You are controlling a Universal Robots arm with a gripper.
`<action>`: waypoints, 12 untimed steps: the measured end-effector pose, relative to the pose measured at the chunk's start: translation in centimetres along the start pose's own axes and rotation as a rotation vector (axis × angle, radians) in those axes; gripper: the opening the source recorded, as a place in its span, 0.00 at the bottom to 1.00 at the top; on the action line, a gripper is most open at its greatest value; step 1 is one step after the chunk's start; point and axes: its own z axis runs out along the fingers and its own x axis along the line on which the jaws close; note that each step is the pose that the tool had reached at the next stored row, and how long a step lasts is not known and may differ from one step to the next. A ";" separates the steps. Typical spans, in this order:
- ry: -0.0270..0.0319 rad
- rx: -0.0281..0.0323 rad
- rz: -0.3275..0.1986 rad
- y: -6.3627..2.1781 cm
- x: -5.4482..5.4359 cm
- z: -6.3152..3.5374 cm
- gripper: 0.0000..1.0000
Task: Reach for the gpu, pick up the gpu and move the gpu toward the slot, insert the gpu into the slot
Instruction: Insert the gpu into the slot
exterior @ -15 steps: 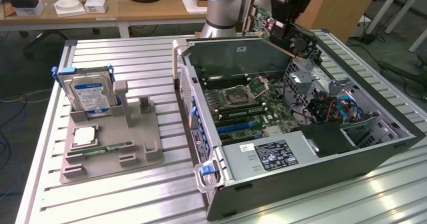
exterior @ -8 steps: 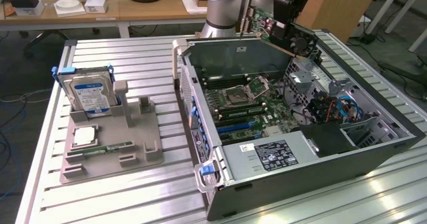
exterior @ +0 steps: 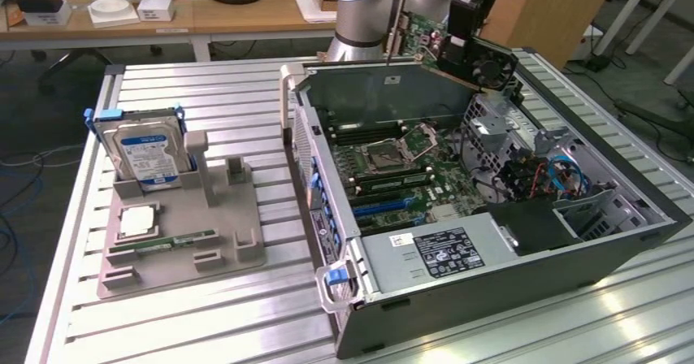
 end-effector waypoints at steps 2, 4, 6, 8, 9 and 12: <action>0.0002 -0.0012 -0.033 0.00 0.0 0.01 0.27; 0.0005 -0.0025 -0.066 0.00 0.0 0.02 0.27; 0.0008 -0.0035 -0.094 0.00 0.0 0.02 0.27; 0.0011 -0.0043 -0.118 0.00 0.0 0.03 0.27; 0.0010 -0.0048 -0.130 0.00 0.0 0.04 0.27; 0.0013 -0.0063 -0.167 0.00 0.0 0.06 0.27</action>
